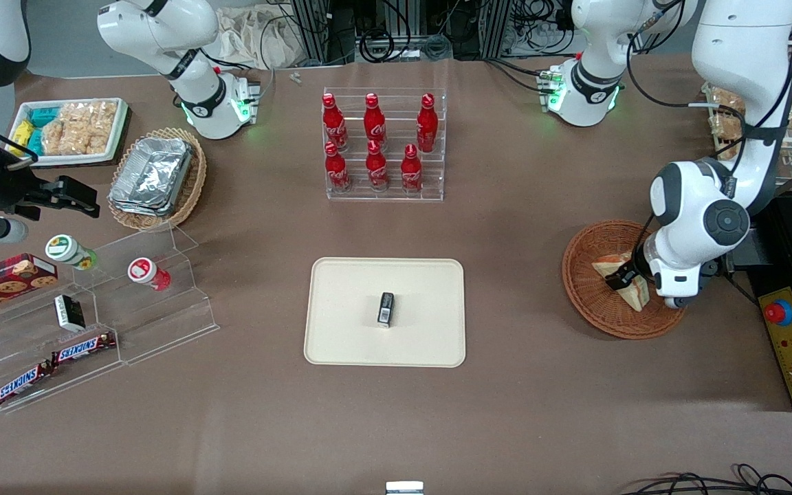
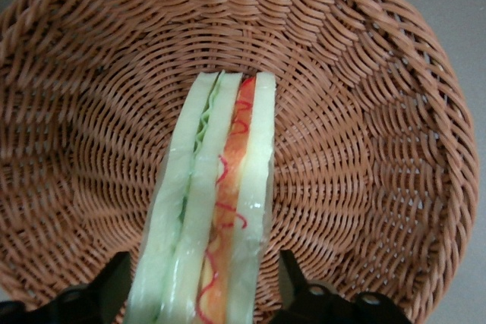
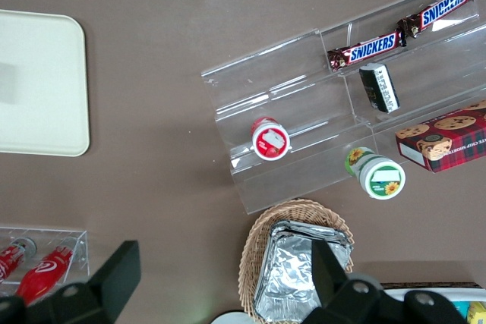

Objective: Place sandwich from basket to tray
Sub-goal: 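Lower the left gripper over the wrapped sandwich and close on it, then lift the sandwich out of the basket with the left gripper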

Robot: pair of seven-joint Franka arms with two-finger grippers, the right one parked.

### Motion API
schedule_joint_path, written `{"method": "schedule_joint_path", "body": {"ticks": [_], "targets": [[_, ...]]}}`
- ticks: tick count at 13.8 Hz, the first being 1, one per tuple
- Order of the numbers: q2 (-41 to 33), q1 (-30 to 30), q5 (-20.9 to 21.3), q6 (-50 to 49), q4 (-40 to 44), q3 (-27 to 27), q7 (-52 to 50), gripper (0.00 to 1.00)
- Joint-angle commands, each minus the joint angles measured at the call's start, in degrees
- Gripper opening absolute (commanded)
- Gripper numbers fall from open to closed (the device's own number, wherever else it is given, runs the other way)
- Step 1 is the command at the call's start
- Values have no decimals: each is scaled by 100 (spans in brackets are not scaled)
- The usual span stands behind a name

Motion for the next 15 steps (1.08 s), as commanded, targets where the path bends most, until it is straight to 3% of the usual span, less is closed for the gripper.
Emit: {"method": "schedule_joint_path", "body": {"ticks": [1, 4, 6, 9, 11, 13, 15], "targets": [[119, 125, 199, 257, 17, -6, -94, 0], [-599, 144, 251, -635, 174, -24, 204, 0], [-952, 109, 234, -2100, 918, -59, 600, 0], [-892, -84, 59, -3695, 2386, -234, 1039, 0], [-857, -102, -414, -4110, 2837, -497, 1548, 0], [-831, -102, -495, -4042, 2882, -927, 2514, 0], [-673, -111, -610, -3928, 2979, -1376, 2151, 0]]}}
